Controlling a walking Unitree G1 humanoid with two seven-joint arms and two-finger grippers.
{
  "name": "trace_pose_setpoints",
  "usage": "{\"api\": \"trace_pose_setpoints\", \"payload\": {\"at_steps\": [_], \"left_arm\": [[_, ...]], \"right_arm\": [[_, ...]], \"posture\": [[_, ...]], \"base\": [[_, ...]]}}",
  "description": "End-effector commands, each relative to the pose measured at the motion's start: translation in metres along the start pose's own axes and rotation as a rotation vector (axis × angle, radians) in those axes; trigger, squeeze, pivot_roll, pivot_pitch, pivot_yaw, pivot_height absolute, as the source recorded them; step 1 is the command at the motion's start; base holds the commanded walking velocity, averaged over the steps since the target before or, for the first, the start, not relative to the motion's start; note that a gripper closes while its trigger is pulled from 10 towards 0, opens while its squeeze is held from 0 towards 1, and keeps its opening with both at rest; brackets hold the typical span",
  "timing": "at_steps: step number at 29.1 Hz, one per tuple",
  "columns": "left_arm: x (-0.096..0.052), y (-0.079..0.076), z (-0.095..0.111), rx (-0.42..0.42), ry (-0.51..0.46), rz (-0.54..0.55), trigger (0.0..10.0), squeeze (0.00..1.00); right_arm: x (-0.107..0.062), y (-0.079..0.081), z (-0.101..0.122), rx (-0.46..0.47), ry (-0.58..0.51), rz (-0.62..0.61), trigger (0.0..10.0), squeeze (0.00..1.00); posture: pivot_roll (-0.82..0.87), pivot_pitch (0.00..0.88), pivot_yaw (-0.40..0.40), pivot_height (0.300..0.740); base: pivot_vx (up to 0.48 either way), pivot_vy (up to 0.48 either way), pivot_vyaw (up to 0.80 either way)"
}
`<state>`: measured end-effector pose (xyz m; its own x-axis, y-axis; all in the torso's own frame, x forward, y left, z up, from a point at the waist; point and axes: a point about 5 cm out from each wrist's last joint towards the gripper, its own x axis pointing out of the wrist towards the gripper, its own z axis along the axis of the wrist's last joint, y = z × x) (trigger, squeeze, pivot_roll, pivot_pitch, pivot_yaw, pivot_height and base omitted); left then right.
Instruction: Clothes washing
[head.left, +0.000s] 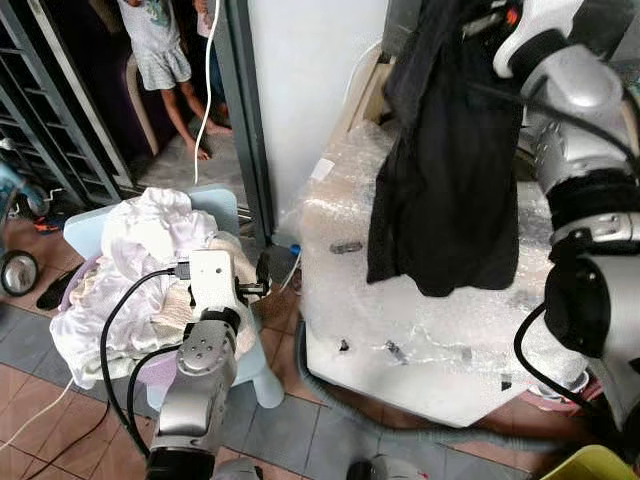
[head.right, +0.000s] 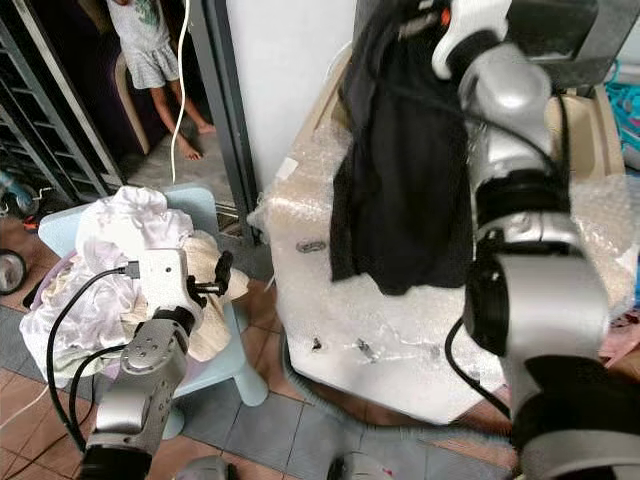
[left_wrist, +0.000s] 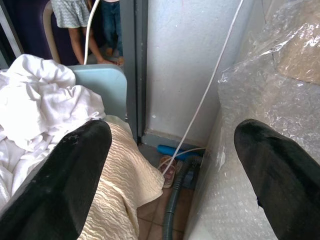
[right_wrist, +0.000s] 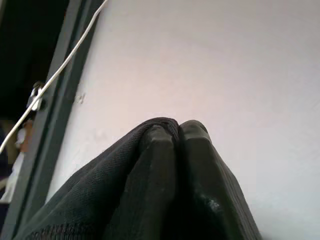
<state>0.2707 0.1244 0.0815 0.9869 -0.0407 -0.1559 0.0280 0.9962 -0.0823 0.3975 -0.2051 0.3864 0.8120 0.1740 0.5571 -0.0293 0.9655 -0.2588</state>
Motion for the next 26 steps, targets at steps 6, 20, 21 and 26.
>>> {"api": "trace_pose_setpoints", "payload": {"at_steps": [6,20,21,26], "left_arm": [[0.0,0.0,0.002,-0.005,-0.009,0.021,10.0,0.0],[0.0,0.0,0.001,-0.003,0.003,0.011,10.0,0.0],[0.0,0.0,0.001,-0.003,0.003,0.013,10.0,0.0],[-0.001,0.002,0.0,-0.015,0.009,0.027,10.0,0.0]], "right_arm": [[-0.007,-0.031,-0.006,-0.009,0.053,-0.167,10.0,0.0],[-0.073,0.031,-0.112,0.026,0.367,0.083,10.0,1.0],[-0.074,0.032,-0.109,0.05,0.331,0.077,10.0,1.0],[-0.093,0.051,-0.095,0.167,0.216,0.111,10.0,1.0]], "posture": [[-0.04,0.0,-0.017,0.74],[-0.05,0.0,-0.004,0.74],[-0.05,0.0,-0.005,0.74],[-0.05,0.0,-0.003,0.74]], "base": [[0.0,0.0,0.0],[0.0,0.0,0.0],[0.0,0.0,0.0],[0.0,0.0,0.0]]}}
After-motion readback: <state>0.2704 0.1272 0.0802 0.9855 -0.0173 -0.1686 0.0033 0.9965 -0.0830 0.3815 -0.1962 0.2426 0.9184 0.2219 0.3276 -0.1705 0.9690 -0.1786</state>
